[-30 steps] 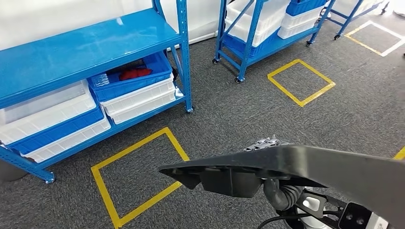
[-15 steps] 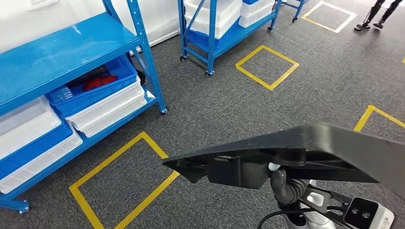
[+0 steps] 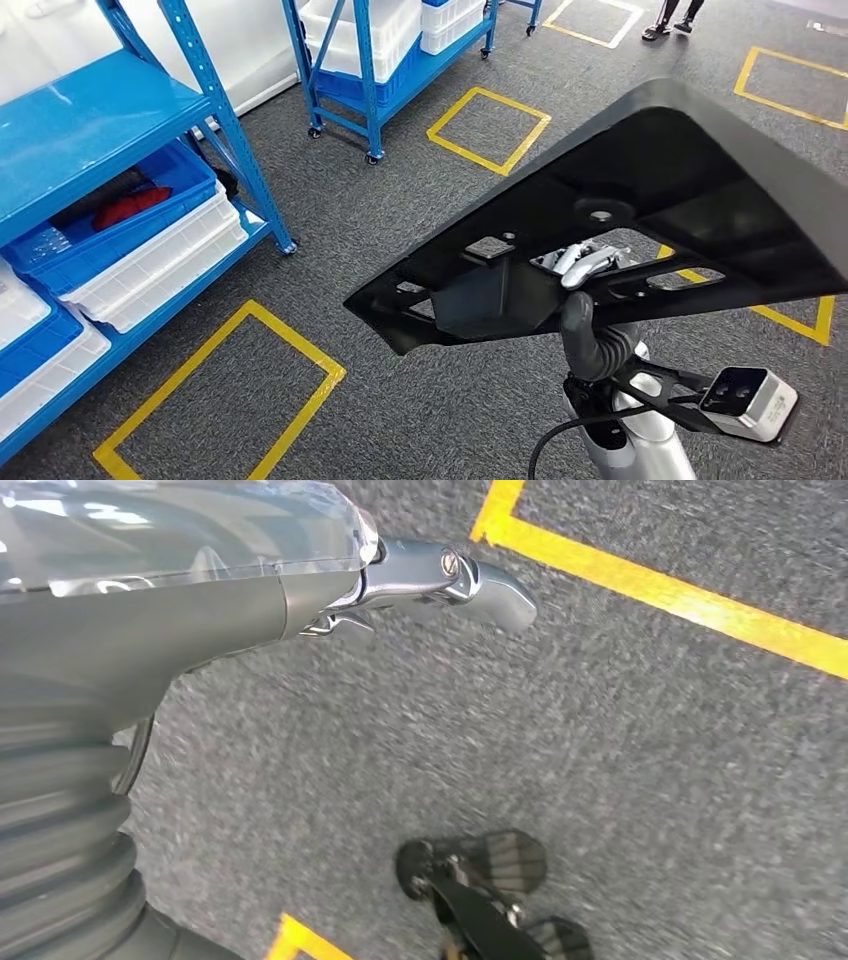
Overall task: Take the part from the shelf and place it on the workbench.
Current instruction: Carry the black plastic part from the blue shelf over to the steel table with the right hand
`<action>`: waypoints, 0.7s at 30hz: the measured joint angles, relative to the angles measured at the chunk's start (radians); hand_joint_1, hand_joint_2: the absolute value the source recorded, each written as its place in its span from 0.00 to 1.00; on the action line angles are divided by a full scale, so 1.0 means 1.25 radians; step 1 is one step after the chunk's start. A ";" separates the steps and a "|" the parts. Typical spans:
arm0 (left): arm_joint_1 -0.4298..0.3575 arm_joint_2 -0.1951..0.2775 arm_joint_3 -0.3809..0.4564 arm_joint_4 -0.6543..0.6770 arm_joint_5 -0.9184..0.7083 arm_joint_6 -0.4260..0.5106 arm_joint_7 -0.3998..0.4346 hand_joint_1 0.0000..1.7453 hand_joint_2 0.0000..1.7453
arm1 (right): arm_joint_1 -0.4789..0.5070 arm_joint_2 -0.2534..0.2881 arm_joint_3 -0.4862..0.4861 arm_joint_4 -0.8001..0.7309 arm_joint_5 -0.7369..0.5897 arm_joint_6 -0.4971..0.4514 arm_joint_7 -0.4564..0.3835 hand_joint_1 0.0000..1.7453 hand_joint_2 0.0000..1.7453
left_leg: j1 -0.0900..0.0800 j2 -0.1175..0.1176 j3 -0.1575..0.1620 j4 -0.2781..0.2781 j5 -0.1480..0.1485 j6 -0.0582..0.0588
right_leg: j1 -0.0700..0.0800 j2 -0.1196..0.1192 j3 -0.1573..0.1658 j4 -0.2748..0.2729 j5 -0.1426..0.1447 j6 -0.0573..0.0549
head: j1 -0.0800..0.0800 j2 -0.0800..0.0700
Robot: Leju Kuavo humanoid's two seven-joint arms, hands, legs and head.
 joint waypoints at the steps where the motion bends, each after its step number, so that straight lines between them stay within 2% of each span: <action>1: -0.001 -0.001 -0.002 0.000 0.000 0.000 0.001 0.00 1.00 | 0.001 -0.002 -0.004 0.004 0.000 -0.002 -0.003 1.00 1.00 | 0.001 0.010 0.001 -0.005 0.004 0.005 | 0.001 -0.016 -0.008 0.015 -0.010 0.004 | 0.000 0.000; 2: -0.002 -0.003 -0.003 0.000 0.000 0.000 0.002 0.00 1.00 | 0.002 -0.003 -0.007 0.007 -0.001 -0.003 -0.004 1.00 1.00 | 0.002 0.021 0.003 -0.009 0.006 0.008 | 0.002 -0.038 -0.023 0.045 -0.028 0.007 | 0.000 0.000; 3: -0.001 -0.004 -0.003 0.000 0.000 0.001 0.003 0.00 1.00 | 0.003 -0.004 -0.009 0.010 -0.001 -0.004 -0.006 1.00 1.00 | 0.000 0.032 0.003 -0.011 0.007 0.011 | 0.002 -0.065 -0.045 0.090 -0.053 0.009 | 0.000 0.000; 4: 0.000 -0.004 -0.003 0.000 0.000 0.001 0.003 0.00 1.00 | 0.003 -0.005 -0.011 0.014 -0.001 -0.005 -0.006 1.00 1.00 | -0.002 0.044 0.003 -0.011 0.006 0.012 | 0.000 -0.081 -0.071 0.143 -0.078 0.012 | 0.000 0.000; 5: 0.002 -0.005 -0.003 0.000 0.000 0.001 0.004 0.00 1.00 | 0.005 -0.005 -0.012 0.017 -0.001 -0.005 -0.006 1.00 1.00 | -0.003 0.055 0.002 -0.010 0.005 0.013 | -0.003 -0.089 -0.093 0.186 -0.093 0.015 | 0.000 0.000; 6: 0.002 -0.005 -0.004 0.000 0.000 0.001 0.004 0.00 1.00 | 0.007 -0.005 -0.013 0.021 -0.001 -0.005 -0.006 1.00 1.00 | -0.003 0.067 0.002 -0.010 0.004 0.013 | -0.006 -0.094 -0.103 0.207 -0.095 0.018 | 0.000 0.000; 7: 0.002 -0.007 -0.004 0.000 0.000 0.000 0.005 0.00 1.00 | 0.008 -0.005 -0.014 0.024 -0.001 -0.005 -0.006 1.00 1.00 | -0.003 0.078 0.003 -0.010 0.003 0.012 | -0.009 -0.098 -0.098 0.199 -0.083 0.021 | 0.000 0.000; 8: 0.001 -0.008 -0.006 0.000 0.000 -0.001 0.005 0.00 1.00 | 0.008 -0.005 -0.015 0.027 0.000 -0.005 -0.006 1.00 1.00 | -0.003 0.088 0.003 -0.009 0.001 0.011 | -0.012 -0.106 -0.078 0.162 -0.060 0.023 | 0.000 0.000; 9: 0.000 -0.009 -0.007 0.000 0.000 -0.001 0.006 0.00 1.00 | 0.007 -0.005 -0.016 0.030 0.000 -0.005 -0.005 1.00 1.00 | -0.003 0.096 0.005 -0.008 -0.001 0.008 | -0.013 -0.123 -0.048 0.108 -0.036 0.023 | 0.000 0.000; 11: -0.002 -0.013 -0.010 0.000 0.000 0.001 0.010 0.00 1.00 | 0.000 -0.005 -0.018 0.036 0.000 -0.002 -0.002 1.00 1.00 | -0.008 0.112 0.007 -0.004 -0.008 -0.001 | -0.008 -0.157 -0.003 0.021 -0.011 0.017 | 0.000 0.000; 12: -0.002 -0.015 -0.011 0.000 0.000 0.002 0.013 0.00 1.00 | -0.006 -0.005 -0.018 0.039 -0.001 0.000 0.001 1.00 1.00 | -0.010 0.121 0.008 -0.003 -0.011 -0.005 | -0.004 -0.165 0.006 0.003 -0.011 0.012 | 0.000 0.000; 14: -0.002 -0.020 -0.015 0.000 0.000 0.003 0.018 0.00 1.00 | -0.014 -0.005 -0.019 0.046 -0.002 0.005 0.011 1.00 1.00 | -0.011 0.139 0.013 -0.004 -0.015 -0.014 | -0.001 -0.149 0.004 -0.001 -0.013 0.001 | 0.000 0.000; 15: -0.004 -0.023 -0.018 0.000 0.000 0.004 0.021 0.00 1.00 | -0.016 -0.005 -0.021 0.049 -0.003 0.006 0.018 1.00 1.00 | -0.009 0.140 0.015 -0.001 -0.020 -0.018 | -0.001 -0.139 0.005 -0.003 -0.012 -0.004 | 0.000 0.000; 17: -0.006 -0.029 -0.022 0.000 0.000 0.007 0.031 0.00 1.00 | -0.022 -0.004 -0.024 0.051 -0.004 0.009 0.035 1.00 1.00 | -0.004 0.109 0.001 0.040 -0.048 -0.024 | -0.004 -0.122 0.008 -0.008 -0.009 -0.013 | 0.000 0.000; 19: -0.003 -0.035 -0.024 0.000 0.000 0.017 0.041 0.00 1.00 | -0.026 -0.001 -0.025 0.052 -0.003 0.010 0.046 1.00 1.00 | -0.001 0.067 -0.042 0.132 -0.096 -0.026 | -0.004 -0.105 0.009 -0.009 -0.009 -0.019 | 0.000 0.000; 21: 0.000 -0.038 -0.024 0.000 0.000 0.023 0.047 0.00 1.00 | -0.027 0.001 -0.025 0.052 -0.001 0.011 0.049 1.00 1.00 | -0.001 0.056 -0.072 0.195 -0.122 -0.026 | -0.003 -0.095 0.009 -0.009 -0.008 -0.021 | 0.000 0.000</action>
